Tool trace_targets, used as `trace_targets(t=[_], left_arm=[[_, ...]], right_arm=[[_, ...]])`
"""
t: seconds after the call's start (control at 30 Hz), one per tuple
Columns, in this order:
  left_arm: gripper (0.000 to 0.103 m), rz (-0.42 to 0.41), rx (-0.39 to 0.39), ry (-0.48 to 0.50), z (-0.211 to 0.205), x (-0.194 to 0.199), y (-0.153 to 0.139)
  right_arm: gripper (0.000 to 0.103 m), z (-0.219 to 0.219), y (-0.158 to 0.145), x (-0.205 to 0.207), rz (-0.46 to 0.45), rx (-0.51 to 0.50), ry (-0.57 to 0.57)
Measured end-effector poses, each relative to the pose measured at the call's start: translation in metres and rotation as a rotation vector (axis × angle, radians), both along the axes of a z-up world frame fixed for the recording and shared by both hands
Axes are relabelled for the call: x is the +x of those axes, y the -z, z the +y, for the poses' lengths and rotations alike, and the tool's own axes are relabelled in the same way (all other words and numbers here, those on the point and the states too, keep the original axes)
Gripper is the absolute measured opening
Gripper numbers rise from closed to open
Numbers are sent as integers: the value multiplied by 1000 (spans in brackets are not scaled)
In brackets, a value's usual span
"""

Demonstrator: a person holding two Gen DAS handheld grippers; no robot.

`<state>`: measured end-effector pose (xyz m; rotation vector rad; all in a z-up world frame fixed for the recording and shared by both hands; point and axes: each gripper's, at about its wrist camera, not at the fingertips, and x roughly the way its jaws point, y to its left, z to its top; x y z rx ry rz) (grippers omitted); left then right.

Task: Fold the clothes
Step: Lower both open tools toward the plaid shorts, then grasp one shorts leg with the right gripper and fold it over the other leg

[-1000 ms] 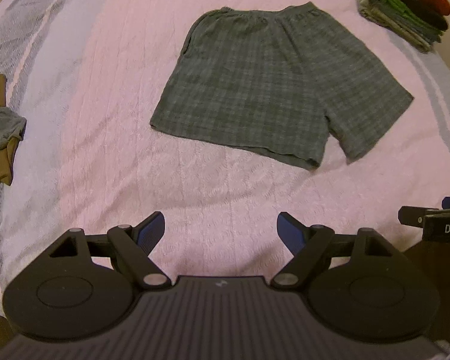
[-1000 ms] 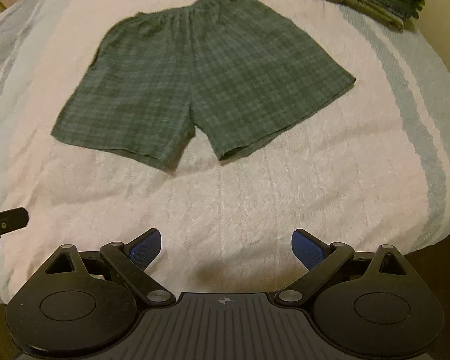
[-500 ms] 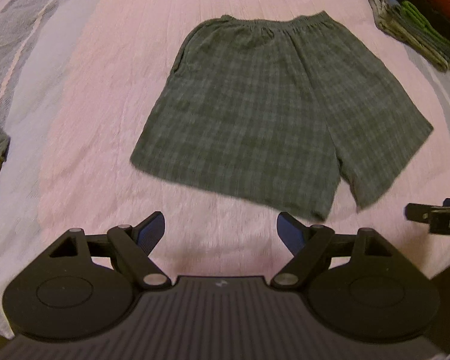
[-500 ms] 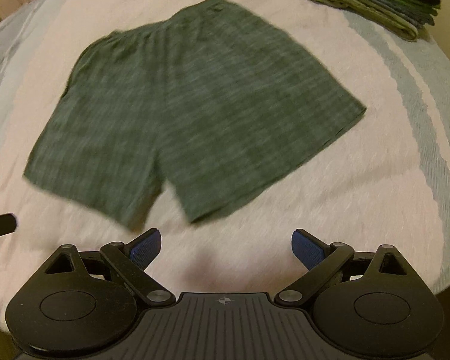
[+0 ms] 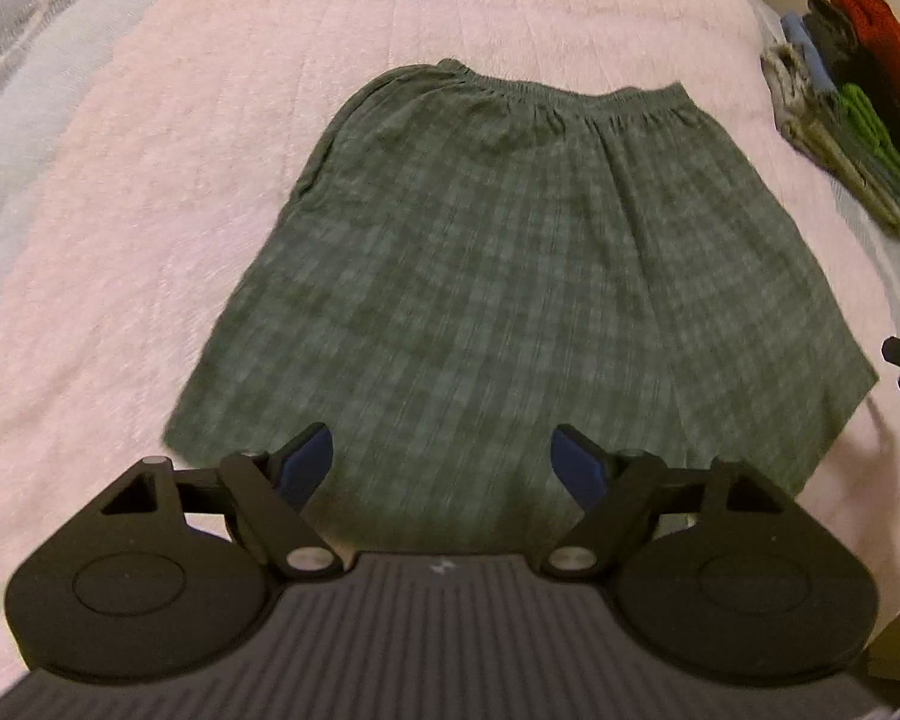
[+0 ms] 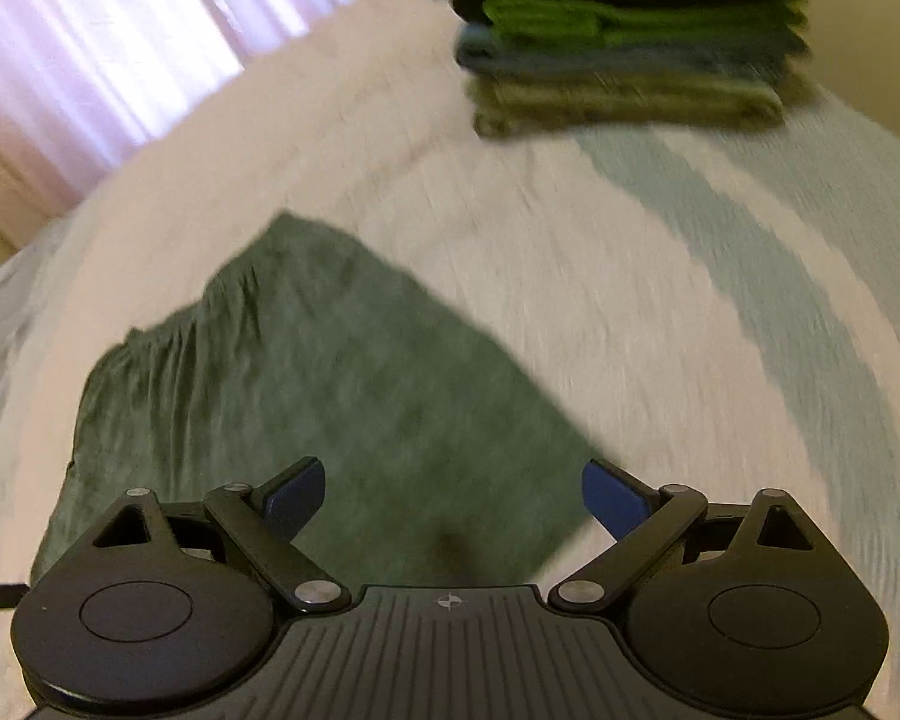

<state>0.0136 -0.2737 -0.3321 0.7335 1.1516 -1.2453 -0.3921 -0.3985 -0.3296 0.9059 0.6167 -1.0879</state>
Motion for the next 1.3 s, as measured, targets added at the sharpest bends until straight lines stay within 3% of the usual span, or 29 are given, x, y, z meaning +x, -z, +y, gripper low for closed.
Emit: trace_targets(t=[0.07,0.1,0.17,0.3,0.67,0.7,0.8,0.9,0.93,0.97,1.03,1.13,1.3], left_arm=[[77,12,-3,-4,-6,-1,5],[77,15,-5,-3,-9,-1,8],[77,21,-5,2,-14,-2,11],[77,42,-4,16,-21,0,16],[77,121,-16,52,-48,15,31],[77,129,-17,59,-51,17,33],[77,148,-20,81,-55,26,37],[77,164,-26,100,-58,40,41],[77,168,-27,103,-58,44,42],[77,173,-26,105,-59,49,44],[77,180,-28,110,-58,61,44],[76,188,-33,115,-55,80,43],[76,188,-39,104,-47,118,38]], right_arm=[[95,-15,9,-4,-8,-17,-36],[83,-23,14,-5,-12,-22,-53],[74,-35,27,-8,-15,-2,-89],[74,-53,50,-15,-18,22,-161],[72,-85,85,-32,-231,124,-281],[69,-86,88,-35,-245,133,-272],[42,-90,91,-48,-291,177,-204],[36,-90,90,-45,-297,208,-177],[28,-89,88,-39,-275,210,-177],[2,-87,84,-29,-234,207,-184],[1,-83,78,-10,-152,200,-197],[1,-73,63,10,-42,164,-132],[1,-39,16,73,197,32,-43]])
